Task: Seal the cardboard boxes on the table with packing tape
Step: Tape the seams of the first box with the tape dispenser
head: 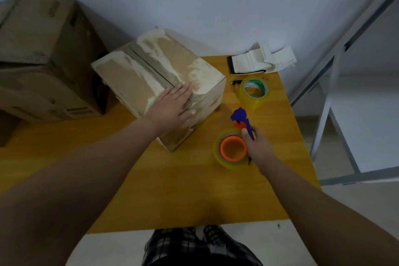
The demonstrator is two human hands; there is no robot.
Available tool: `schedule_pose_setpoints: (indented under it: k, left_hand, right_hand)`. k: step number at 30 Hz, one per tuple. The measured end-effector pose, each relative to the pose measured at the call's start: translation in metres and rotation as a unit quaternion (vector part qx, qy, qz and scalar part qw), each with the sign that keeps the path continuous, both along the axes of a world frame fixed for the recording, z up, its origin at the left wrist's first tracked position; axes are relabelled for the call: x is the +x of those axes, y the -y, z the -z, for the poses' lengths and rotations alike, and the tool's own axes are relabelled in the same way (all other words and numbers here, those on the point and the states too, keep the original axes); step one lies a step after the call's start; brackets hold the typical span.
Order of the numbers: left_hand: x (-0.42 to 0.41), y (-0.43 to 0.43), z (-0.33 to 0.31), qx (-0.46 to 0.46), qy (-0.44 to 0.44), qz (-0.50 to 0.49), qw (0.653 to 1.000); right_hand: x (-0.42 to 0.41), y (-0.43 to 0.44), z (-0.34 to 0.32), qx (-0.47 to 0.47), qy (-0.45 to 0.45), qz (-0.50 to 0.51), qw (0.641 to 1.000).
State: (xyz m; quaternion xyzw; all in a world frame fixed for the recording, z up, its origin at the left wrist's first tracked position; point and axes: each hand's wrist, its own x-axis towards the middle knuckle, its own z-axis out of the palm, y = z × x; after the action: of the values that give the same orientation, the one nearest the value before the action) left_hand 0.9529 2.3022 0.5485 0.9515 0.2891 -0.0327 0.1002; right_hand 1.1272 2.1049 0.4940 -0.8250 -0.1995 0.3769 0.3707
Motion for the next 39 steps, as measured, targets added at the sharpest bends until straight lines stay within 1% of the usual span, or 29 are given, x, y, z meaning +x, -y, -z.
schedule_pose_setpoints:
  k: [2, 4, 6, 8, 9, 10, 11, 12, 13, 14, 15, 16, 18, 19, 20, 24, 26, 28, 29, 33, 36, 37, 39]
  left_hand:
    - [-0.005, -0.002, 0.000, -0.008, 0.000, 0.012, 1.000]
    - [-0.010, -0.004, 0.001, -0.016, -0.001, 0.026, 1.000]
    - [-0.015, -0.005, 0.002, -0.022, -0.005, 0.040, 0.999]
    - [-0.021, -0.004, 0.003, -0.030, -0.005, 0.054, 0.998]
    - [-0.023, -0.003, 0.003, -0.032, -0.004, 0.060, 0.998]
    - [-0.026, -0.002, 0.003, -0.035, -0.004, 0.065, 0.997]
    - [-0.028, -0.001, 0.003, -0.038, -0.004, 0.069, 0.997]
    - [-0.029, 0.000, 0.003, -0.039, -0.005, 0.072, 0.997]
    - [-0.030, 0.002, 0.003, -0.037, -0.006, 0.072, 0.997]
    - [-0.030, 0.003, 0.002, -0.035, -0.006, 0.072, 0.997]
    - [-0.031, 0.005, 0.002, -0.036, -0.007, 0.071, 0.997]
    - [-0.031, 0.006, 0.002, -0.037, -0.006, 0.070, 0.997]
    - [-0.032, 0.008, 0.000, -0.042, -0.005, 0.068, 0.997]
    - [-0.032, 0.009, 0.000, -0.045, -0.005, 0.065, 0.997]
    - [-0.032, 0.010, 0.000, -0.046, -0.003, 0.061, 0.997]
    - [-0.033, 0.013, 0.001, -0.045, -0.001, 0.057, 0.997]
    - [-0.034, 0.013, 0.001, -0.043, -0.005, 0.057, 0.997]
    - [-0.035, 0.014, 0.001, -0.034, -0.014, 0.058, 0.998]
    - [-0.035, 0.015, 0.001, -0.028, -0.017, 0.058, 0.998]
    - [-0.035, 0.019, 0.002, -0.016, -0.009, 0.049, 0.999]
    - [-0.033, 0.022, 0.002, 0.001, -0.019, 0.047, 0.999]
    - [-0.033, 0.023, 0.001, -0.002, -0.021, 0.044, 0.999]
    - [-0.031, 0.022, -0.003, -0.029, -0.017, 0.039, 0.999]
  right_hand:
    - [-0.011, -0.004, 0.010, 0.023, -0.005, 0.028, 0.999]
    - [-0.017, -0.008, 0.022, 0.012, -0.017, 0.074, 0.997]
    - [-0.021, -0.010, 0.030, -0.035, 0.005, 0.087, 0.996]
    - [-0.024, -0.010, 0.032, -0.105, 0.043, 0.062, 0.992]
    - [-0.025, -0.008, 0.031, -0.154, 0.078, 0.056, 0.983]
    - [-0.027, -0.007, 0.029, -0.178, 0.126, 0.062, 0.974]
    - [-0.029, -0.007, 0.025, -0.141, 0.185, 0.069, 0.970]
    - [-0.033, -0.009, 0.020, -0.045, 0.234, 0.049, 0.970]
    - [-0.038, -0.014, 0.012, 0.065, 0.242, 0.004, 0.968]
    - [-0.044, -0.021, 0.002, 0.150, 0.201, -0.041, 0.967]
    - [-0.050, -0.029, -0.007, 0.195, 0.137, -0.080, 0.968]
    - [-0.055, -0.037, -0.014, 0.214, 0.074, -0.102, 0.969]
    - [-0.062, -0.051, -0.024, 0.225, -0.041, -0.099, 0.968]
    - [-0.063, -0.055, -0.027, 0.223, -0.084, -0.092, 0.967]
    - [-0.063, -0.057, -0.029, 0.220, -0.106, -0.093, 0.965]
    - [-0.059, -0.057, -0.028, 0.210, -0.094, -0.152, 0.961]
    - [-0.056, -0.053, -0.027, 0.201, -0.069, -0.169, 0.963]
    - [-0.051, -0.048, -0.026, 0.172, -0.036, -0.179, 0.968]
    - [-0.049, -0.045, -0.026, 0.164, -0.036, -0.184, 0.969]
    - [-0.050, -0.037, -0.025, 0.182, -0.115, -0.182, 0.959]
    - [-0.056, -0.035, -0.022, 0.179, -0.179, -0.147, 0.956]
    - [-0.058, -0.035, -0.020, 0.169, -0.185, -0.131, 0.959]
    - [-0.061, -0.036, -0.017, 0.148, -0.161, -0.109, 0.970]
